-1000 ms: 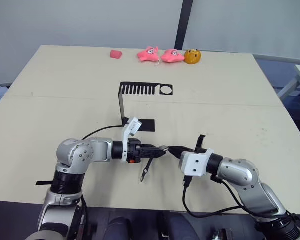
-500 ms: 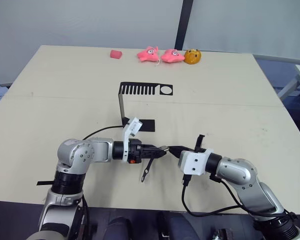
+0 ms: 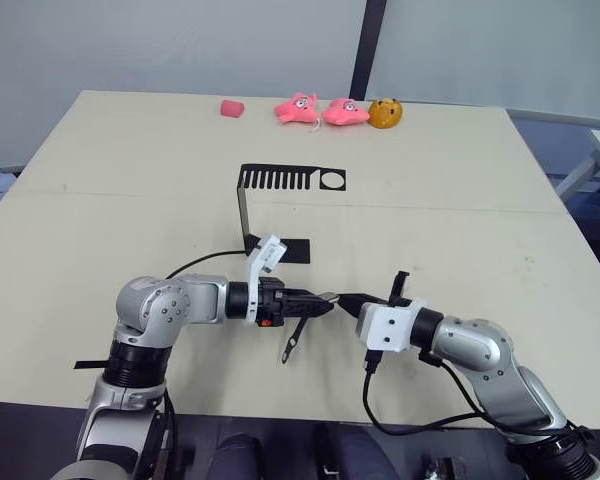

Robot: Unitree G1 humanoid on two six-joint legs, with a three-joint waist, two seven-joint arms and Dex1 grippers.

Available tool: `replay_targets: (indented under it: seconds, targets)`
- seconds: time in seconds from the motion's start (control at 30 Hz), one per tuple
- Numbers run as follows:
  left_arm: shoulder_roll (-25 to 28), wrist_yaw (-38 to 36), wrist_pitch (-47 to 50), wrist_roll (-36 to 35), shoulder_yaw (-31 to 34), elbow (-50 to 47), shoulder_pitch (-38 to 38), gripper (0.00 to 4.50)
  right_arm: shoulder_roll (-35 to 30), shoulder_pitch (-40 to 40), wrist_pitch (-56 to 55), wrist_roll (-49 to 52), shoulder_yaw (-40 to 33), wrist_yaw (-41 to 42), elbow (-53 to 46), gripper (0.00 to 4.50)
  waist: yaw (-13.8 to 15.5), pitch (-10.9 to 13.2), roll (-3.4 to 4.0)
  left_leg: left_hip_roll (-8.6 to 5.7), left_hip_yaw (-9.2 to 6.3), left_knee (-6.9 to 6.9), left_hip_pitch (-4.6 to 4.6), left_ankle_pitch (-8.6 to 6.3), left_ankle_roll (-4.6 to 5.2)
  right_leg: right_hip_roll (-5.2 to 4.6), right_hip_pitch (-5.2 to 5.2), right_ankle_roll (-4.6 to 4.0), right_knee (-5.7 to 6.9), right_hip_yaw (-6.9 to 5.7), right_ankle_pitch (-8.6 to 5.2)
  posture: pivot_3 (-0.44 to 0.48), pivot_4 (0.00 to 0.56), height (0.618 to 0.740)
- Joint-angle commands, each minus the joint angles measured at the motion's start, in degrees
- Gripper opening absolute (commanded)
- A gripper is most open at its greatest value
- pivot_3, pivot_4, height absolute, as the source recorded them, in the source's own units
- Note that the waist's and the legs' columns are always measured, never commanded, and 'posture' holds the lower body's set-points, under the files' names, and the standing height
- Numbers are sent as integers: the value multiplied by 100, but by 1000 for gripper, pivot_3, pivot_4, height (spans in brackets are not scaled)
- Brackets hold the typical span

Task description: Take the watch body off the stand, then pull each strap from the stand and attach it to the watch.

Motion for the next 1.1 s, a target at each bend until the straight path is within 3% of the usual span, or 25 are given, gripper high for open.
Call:
replay_targets:
  seconds: [0.03, 1.1]
  targets:
    - [-76, -95, -108, -4, -173, -102, -48, 1582, 54, -60, -218, 135, -14, -87, -408, 0, -1, 0, 0, 0, 0, 0, 0, 0, 0, 0, 0, 0, 0, 0, 0, 0, 150, 740]
    - [-153, 114, -211, 260, -135, 108, -8, 1582, 38, 3, -192, 161, -103, -73, -507, 0, 0, 0, 0, 0, 0, 0, 0, 0, 0, 0, 0, 0, 0, 0, 0, 0, 150, 740]
